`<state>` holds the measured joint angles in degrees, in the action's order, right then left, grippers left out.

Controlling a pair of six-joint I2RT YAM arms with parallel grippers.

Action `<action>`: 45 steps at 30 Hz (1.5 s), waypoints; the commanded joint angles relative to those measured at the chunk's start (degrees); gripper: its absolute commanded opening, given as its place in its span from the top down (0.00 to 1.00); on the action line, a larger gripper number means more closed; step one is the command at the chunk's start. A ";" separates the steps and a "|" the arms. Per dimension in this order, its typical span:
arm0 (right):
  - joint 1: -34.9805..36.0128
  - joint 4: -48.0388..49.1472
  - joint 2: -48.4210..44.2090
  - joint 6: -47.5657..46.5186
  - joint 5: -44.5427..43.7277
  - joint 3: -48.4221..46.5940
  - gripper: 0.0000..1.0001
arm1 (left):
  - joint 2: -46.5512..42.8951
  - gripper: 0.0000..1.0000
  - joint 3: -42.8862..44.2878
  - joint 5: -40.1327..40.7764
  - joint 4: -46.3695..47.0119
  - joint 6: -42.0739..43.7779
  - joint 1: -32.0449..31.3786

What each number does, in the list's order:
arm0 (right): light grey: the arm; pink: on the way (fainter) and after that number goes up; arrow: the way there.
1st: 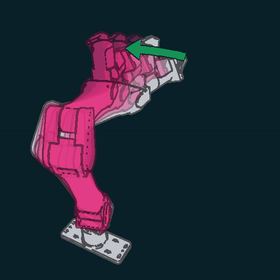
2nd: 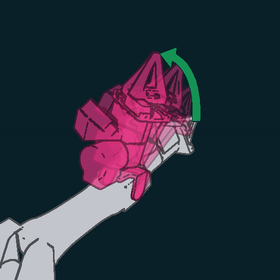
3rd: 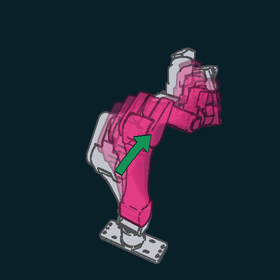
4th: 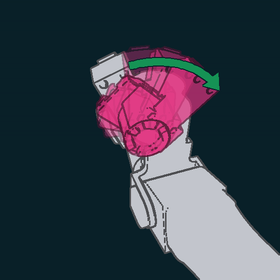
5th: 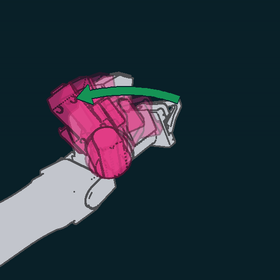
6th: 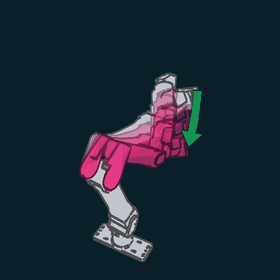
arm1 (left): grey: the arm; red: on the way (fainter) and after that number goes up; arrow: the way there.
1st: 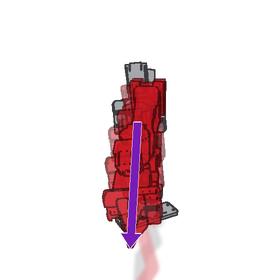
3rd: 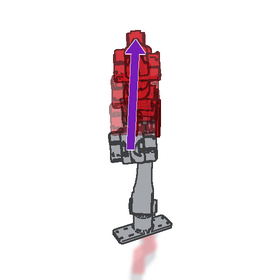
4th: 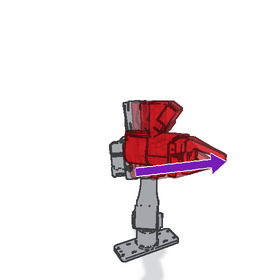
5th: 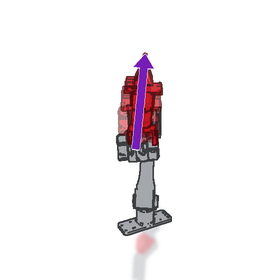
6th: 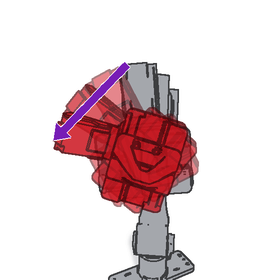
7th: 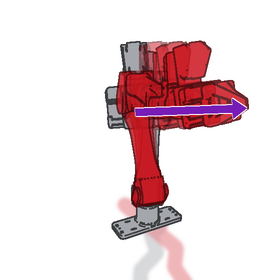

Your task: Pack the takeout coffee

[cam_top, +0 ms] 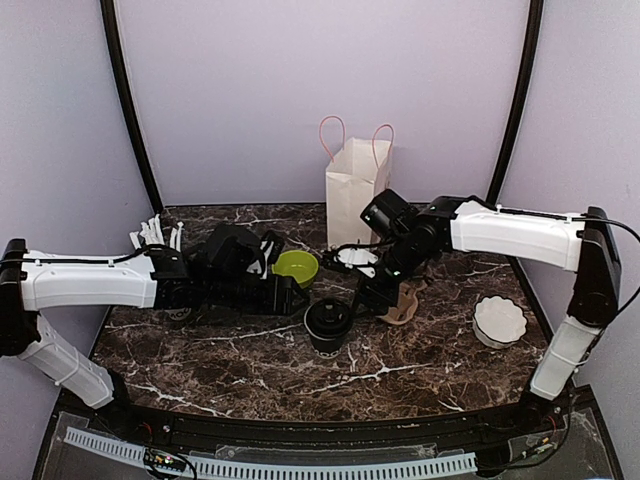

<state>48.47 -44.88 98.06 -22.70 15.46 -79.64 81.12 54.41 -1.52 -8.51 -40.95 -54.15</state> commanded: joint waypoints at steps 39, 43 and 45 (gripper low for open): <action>-9.88 -2.87 4.28 7.46 29.61 1.27 0.63 | 1.70 0.73 -2.22 -4.95 5.75 -3.54 1.45; -9.88 -3.08 5.89 7.70 31.59 0.35 0.63 | 2.10 0.72 -2.16 -5.05 5.77 -3.52 1.58; -9.88 -3.46 6.63 7.58 32.14 -0.19 0.62 | 2.36 0.72 -2.16 -5.44 5.93 -3.48 1.62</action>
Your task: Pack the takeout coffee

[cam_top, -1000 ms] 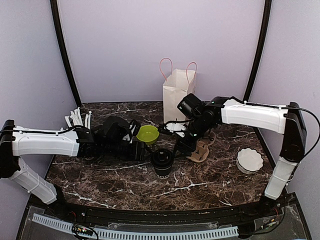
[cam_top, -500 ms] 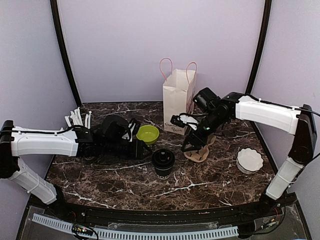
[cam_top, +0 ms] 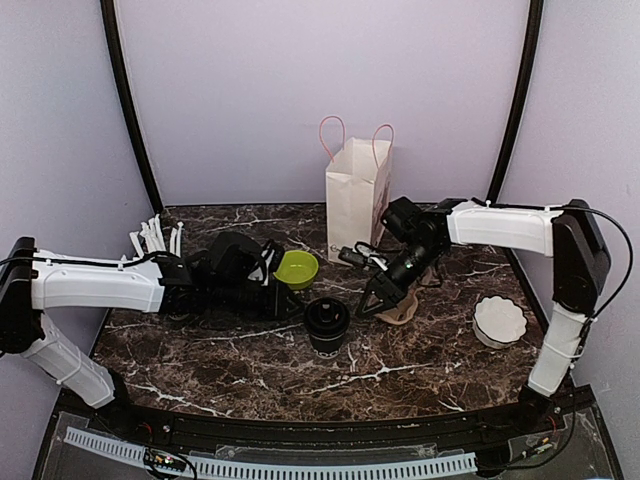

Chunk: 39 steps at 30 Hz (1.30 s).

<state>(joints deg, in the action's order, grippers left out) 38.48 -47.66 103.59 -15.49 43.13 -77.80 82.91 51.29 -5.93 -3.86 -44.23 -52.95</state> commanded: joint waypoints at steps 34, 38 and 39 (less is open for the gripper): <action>-0.29 2.43 14.96 10.90 -9.54 -4.45 0.76 | 8.04 0.77 -1.46 -3.33 -4.17 -0.66 4.36; -0.33 2.14 14.06 10.45 -8.65 -4.67 0.78 | 7.44 0.77 -1.54 -4.07 -5.64 -0.54 4.43; -0.33 1.94 13.09 10.11 -8.33 -4.97 0.78 | 6.69 0.78 -1.32 -4.35 -5.77 -0.53 4.43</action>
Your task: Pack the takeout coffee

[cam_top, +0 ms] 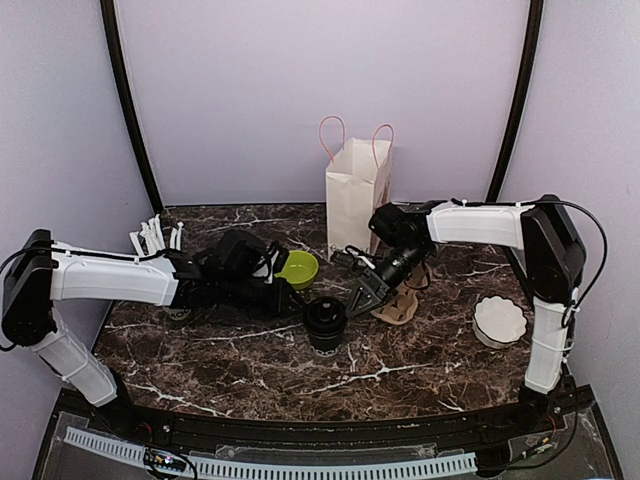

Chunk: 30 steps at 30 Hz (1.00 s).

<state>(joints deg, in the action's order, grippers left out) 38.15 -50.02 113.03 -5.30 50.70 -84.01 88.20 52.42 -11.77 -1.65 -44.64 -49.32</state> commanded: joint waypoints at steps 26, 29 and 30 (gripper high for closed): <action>0.78 4.81 -14.70 -8.35 -12.00 8.18 0.55 | -2.67 0.35 10.88 5.95 -10.03 17.34 -1.87; 2.63 5.14 -13.86 -9.08 -11.29 9.75 0.53 | -0.59 0.27 11.60 5.05 -10.13 18.11 -1.87; 3.23 5.18 -13.35 -9.23 -11.40 9.82 0.53 | -0.41 0.25 11.42 4.60 -9.71 18.02 -1.90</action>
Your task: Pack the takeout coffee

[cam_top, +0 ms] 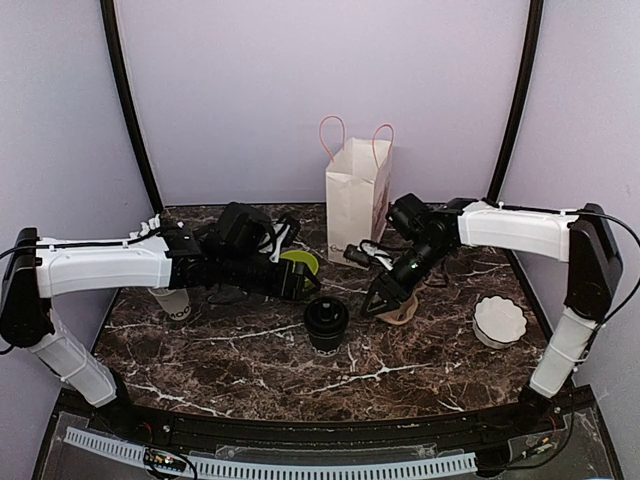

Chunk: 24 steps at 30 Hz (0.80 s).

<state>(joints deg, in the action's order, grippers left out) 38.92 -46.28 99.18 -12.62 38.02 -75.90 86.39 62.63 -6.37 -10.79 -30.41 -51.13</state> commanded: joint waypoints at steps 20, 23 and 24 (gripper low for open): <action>-0.96 -1.15 13.03 2.07 -3.83 -13.65 0.67 | -1.61 0.39 -7.86 -8.60 5.21 -2.50 -1.23; -1.12 -1.03 12.99 2.09 -4.63 -14.09 0.67 | -2.07 0.40 -7.64 -7.81 3.17 -3.75 -1.75; -1.19 -1.14 12.85 2.08 -4.74 -14.03 0.67 | -2.26 0.40 -7.58 -7.53 2.63 -4.43 -1.95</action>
<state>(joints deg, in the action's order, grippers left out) 37.82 -47.16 111.68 -11.27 34.70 -88.29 87.05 55.42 -13.50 -6.90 -32.64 -52.31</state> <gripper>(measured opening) 0.331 0.606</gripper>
